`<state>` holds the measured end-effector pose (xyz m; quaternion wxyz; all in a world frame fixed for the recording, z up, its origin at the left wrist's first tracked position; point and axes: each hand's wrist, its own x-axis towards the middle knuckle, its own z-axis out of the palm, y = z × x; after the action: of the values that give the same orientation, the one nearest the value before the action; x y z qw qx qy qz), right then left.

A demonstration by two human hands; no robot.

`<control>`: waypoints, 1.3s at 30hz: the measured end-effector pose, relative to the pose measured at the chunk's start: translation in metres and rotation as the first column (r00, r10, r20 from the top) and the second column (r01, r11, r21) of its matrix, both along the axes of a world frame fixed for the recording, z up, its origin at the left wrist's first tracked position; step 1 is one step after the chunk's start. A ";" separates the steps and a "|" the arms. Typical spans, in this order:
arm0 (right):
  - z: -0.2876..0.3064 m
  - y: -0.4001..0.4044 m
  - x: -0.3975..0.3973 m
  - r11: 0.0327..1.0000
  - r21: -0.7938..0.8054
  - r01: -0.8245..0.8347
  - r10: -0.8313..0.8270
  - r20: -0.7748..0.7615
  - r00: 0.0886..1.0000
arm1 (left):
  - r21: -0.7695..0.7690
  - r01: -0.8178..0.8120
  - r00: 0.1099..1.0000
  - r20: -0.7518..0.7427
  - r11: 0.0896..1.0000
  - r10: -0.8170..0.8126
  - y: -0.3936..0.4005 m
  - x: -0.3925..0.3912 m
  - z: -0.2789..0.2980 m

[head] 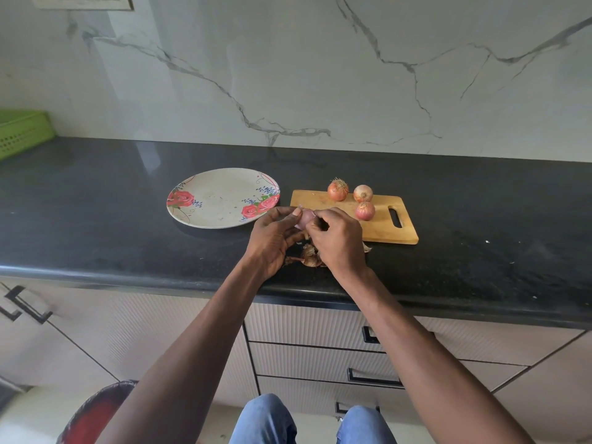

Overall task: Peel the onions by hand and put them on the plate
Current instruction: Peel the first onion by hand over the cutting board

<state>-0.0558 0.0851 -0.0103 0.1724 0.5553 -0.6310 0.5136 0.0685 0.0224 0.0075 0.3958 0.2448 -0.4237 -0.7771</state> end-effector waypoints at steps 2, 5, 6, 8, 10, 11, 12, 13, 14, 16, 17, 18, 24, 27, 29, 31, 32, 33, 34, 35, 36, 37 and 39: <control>0.001 0.001 0.002 0.999 -0.012 0.038 -0.038 -0.029 0.999 | 0.002 0.000 1.000 -0.001 1.000 0.000 0.000 -0.001 0.000; 0.003 0.003 0.004 0.998 -0.014 0.069 -0.070 -0.062 0.996 | 0.012 0.006 1.000 -0.010 1.000 -0.006 0.002 -0.001 0.001; 0.003 0.003 0.005 0.997 -0.013 0.072 -0.073 -0.064 0.995 | 0.016 0.011 1.000 -0.015 1.000 -0.011 0.003 -0.001 0.001; 0.004 0.004 0.006 0.997 -0.008 0.076 -0.076 -0.053 0.996 | 0.018 0.026 0.999 -0.025 0.999 -0.026 0.004 0.000 0.002; 0.003 0.004 0.005 0.997 0.003 0.078 -0.077 -0.033 0.996 | 0.024 0.037 0.999 -0.028 0.999 -0.037 0.004 0.000 0.002; 0.003 0.003 0.005 0.997 0.012 0.076 -0.076 -0.021 0.997 | 0.029 0.042 0.999 -0.028 0.999 -0.041 0.004 0.001 0.003; 0.002 0.003 0.004 0.997 0.024 0.076 -0.076 -0.007 0.997 | 0.036 0.045 0.999 -0.028 0.998 -0.044 0.004 0.001 0.003; 0.002 0.003 0.004 0.996 0.030 0.079 -0.079 0.006 0.997 | 0.044 0.050 0.998 -0.030 0.998 -0.049 0.004 0.001 0.004; 0.003 0.004 0.003 0.996 0.034 0.084 -0.085 0.019 0.996 | 0.056 0.054 0.998 -0.032 0.997 -0.053 0.004 0.001 0.004; 0.005 0.006 0.004 0.996 0.022 0.087 -0.088 0.048 0.995 | 0.078 0.066 0.997 -0.034 0.995 -0.063 0.006 0.002 0.006; 0.006 0.007 0.004 0.996 0.010 0.087 -0.088 0.070 0.994 | 0.082 0.072 0.997 -0.032 0.994 -0.070 0.006 0.002 0.007; 0.007 0.008 0.005 0.996 0.004 0.092 -0.092 0.097 0.991 | 0.084 0.079 0.997 -0.027 0.993 -0.077 0.006 0.002 0.007; 0.009 0.005 -0.001 0.985 0.071 0.158 -0.171 0.253 0.952 | 0.128 0.029 0.998 -0.059 0.991 -0.022 0.006 0.002 0.010; 0.007 0.003 -0.004 0.986 0.091 0.139 -0.159 0.270 0.950 | 0.134 0.025 0.997 -0.076 0.991 -0.015 0.006 0.003 0.010; 0.006 0.002 -0.004 0.987 0.116 0.111 -0.136 0.236 0.962 | 0.149 0.021 0.996 -0.085 0.989 -0.008 0.006 0.003 0.009; 0.004 0.001 -0.007 0.992 0.115 0.046 -0.073 0.239 0.968 | 0.148 0.015 0.995 -0.097 0.989 -0.001 0.004 0.003 0.008; 0.006 0.001 -0.007 0.995 0.102 0.013 -0.040 0.265 0.963 | 0.142 0.012 0.995 -0.100 0.990 0.002 0.003 0.002 0.007; 0.006 0.001 -0.008 0.996 0.080 -0.029 0.004 0.288 0.958 | 0.136 0.011 0.995 -0.102 0.991 0.003 0.002 0.002 0.005; 0.009 0.002 -0.007 0.996 0.058 -0.066 0.047 0.286 0.957 | 0.131 0.013 0.995 -0.104 0.991 0.001 0.001 0.002 0.004; 0.010 0.004 -0.005 0.994 0.035 -0.105 0.092 0.266 0.960 | 0.126 0.018 0.994 -0.106 0.992 -0.005 -0.001 0.002 0.003; 0.013 0.007 -0.002 0.989 0.044 -0.139 0.125 0.239 0.963 | 0.120 0.026 0.994 -0.111 0.992 -0.012 -0.002 0.002 0.002; 0.012 0.007 -0.002 0.984 0.043 -0.174 0.160 0.221 0.962 | 0.116 0.031 0.993 -0.114 0.993 -0.018 -0.003 0.001 0.001; 0.012 0.007 -0.002 0.976 0.040 -0.214 0.200 0.219 0.955 | 0.116 0.035 0.994 -0.108 0.993 -0.022 -0.003 0.001 0.000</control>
<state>-0.0573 0.0925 0.0021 0.0312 0.5651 -0.6000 0.5654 0.0692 0.0189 0.0076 0.3917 0.2197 -0.3588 -0.8182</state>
